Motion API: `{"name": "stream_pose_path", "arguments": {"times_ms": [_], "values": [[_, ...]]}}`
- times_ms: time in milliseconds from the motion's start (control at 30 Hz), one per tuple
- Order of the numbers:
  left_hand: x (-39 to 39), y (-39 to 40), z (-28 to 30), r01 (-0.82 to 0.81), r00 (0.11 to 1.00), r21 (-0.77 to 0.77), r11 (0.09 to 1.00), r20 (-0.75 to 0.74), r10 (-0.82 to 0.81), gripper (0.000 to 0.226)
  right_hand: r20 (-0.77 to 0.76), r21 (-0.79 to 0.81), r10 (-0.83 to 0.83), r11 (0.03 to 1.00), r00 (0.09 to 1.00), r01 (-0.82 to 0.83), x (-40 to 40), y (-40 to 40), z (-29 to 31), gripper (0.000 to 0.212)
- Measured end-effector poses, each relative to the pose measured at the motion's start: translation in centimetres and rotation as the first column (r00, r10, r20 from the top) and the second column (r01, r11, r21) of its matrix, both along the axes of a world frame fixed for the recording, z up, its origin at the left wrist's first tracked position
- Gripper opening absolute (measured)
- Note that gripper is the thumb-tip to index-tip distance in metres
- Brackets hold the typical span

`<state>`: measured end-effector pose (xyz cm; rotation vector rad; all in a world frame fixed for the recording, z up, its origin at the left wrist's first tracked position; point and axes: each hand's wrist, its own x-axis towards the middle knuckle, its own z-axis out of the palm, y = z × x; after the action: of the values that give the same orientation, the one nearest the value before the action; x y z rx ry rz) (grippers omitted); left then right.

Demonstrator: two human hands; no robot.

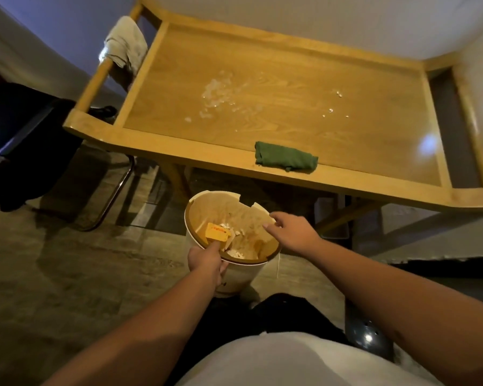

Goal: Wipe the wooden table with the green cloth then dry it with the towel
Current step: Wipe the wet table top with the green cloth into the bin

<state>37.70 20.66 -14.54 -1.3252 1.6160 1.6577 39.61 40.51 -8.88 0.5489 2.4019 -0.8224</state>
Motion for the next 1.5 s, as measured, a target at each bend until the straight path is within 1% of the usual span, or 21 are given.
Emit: {"name": "stream_pose_path", "arguments": {"times_ms": [100,167,200,267,300,400,467,533,567,667,700,800,933,1000,1133,1300,1367,1400,1433,1500], "values": [[-0.8,0.7,-0.1,0.033,0.999,-0.009,0.999,0.009,-0.032,0.022,-0.126,0.092,0.1,0.992,0.987,-0.089,-3.1,1.8,0.5,0.061],[-1.0,1.5,-0.3,0.033,0.999,-0.016,0.999,0.002,-0.033,0.018,-0.164,0.178,0.214,0.967,0.963,-0.184,-4.8,3.3,0.9,0.062],[-1.0,2.0,-0.3,0.028,1.0,-0.021,0.999,-0.003,-0.028,0.016,-0.175,0.241,0.304,0.936,0.936,-0.258,-5.7,4.3,1.0,0.062],[-1.2,3.5,-0.5,0.003,1.0,-0.038,0.999,-0.015,-0.003,0.014,-0.179,0.37,0.499,0.833,0.848,-0.411,-7.8,6.4,1.2,0.063],[-1.2,4.3,-0.6,-0.013,1.0,-0.05,0.999,-0.021,0.012,0.014,-0.179,0.413,0.568,0.784,0.803,-0.463,-8.9,7.7,1.2,0.064],[-1.2,6.9,-1.2,-0.061,0.998,-0.092,0.994,-0.029,0.059,0.014,-0.197,0.484,0.697,0.681,0.689,-0.55,-12.4,11.2,0.5,0.068],[-0.9,8.9,-1.6,-0.124,0.992,-0.117,0.985,-0.028,0.122,0.015,-0.191,0.497,0.738,0.641,0.647,-0.584,-14.6,13.2,-0.7,0.072],[-0.2,10.9,-2.1,-0.189,0.982,-0.148,0.971,-0.037,0.185,0.015,-0.183,0.462,0.767,0.619,0.615,-0.635,-16.1,14.6,-1.9,0.078],[0.2,11.9,-2.3,-0.215,0.976,-0.152,0.965,-0.048,0.21,0.016,-0.181,0.433,0.792,0.596,0.582,-0.676,-16.7,15.0,-2.6,0.08],[1.5,15.2,-2.6,-0.305,0.951,-0.144,0.941,-0.087,0.295,0.019,-0.186,0.378,0.883,0.47,0.432,-0.798,-17.8,15.7,-4.5,0.078],[1.9,16.1,-2.8,-0.333,0.942,-0.142,0.932,-0.088,0.323,0.018,-0.201,0.37,0.889,0.458,0.412,-0.808,-17.9,15.9,-5.0,0.075],[3.2,18.8,-2.6,-0.406,0.913,-0.11,0.907,-0.082,0.399,0.018,-0.279,0.322,0.856,0.51,0.435,-0.798,-18.1,16.4,-5.7,0.064],[4.2,21.8,-2.3,-0.415,0.91,-0.096,0.905,-0.068,0.41,0.025,-0.306,0.296,0.84,0.532,0.448,-0.793,-17.9,16.8,-5.6,0.056],[4.3,23.0,-2.1,-0.414,0.91,-0.082,0.907,-0.071,0.409,0.024,-0.314,0.299,0.834,0.541,0.454,-0.786,-17.4,17.3,-5.4,0.054],[4.7,25.2,-2.3,-0.415,0.909,-0.062,0.908,-0.068,0.411,0.02,-0.294,0.3,0.845,0.525,0.447,-0.796,-16.1,19.2,-5.3,0.057],[4.6,27.5,-2.4,-0.415,0.909,-0.064,0.908,-0.08,0.41,0.016,-0.283,0.322,0.87,0.483,0.404,-0.814,-14.7,23.0,-5.0,0.057],[4.3,28.2,-2.5,-0.413,0.91,-0.081,0.907,-0.082,0.407,0.017,-0.326,0.283,0.844,0.517,0.426,-0.808,-14.2,24.9,-4.4,0.051],[4.1,28.5,-2.7,-0.406,0.913,-0.09,0.909,-0.085,0.399,0.018,-0.354,0.255,0.818,0.551,0.454,-0.794,-14.0,26.0,-4.1,0.051],[3.9,28.8,-2.8,-0.395,0.917,-0.095,0.914,-0.09,0.388,0.018,-0.382,0.226,0.78,0.599,0.495,-0.768,-13.9,27.1,-3.7,0.052],[3.6,29.4,-3.1,-0.385,0.921,-0.088,0.919,-0.102,0.376,0.017,-0.435,0.178,0.666,0.723,0.605,-0.668,-13.9,29.6,-3.0,0.053]]}}
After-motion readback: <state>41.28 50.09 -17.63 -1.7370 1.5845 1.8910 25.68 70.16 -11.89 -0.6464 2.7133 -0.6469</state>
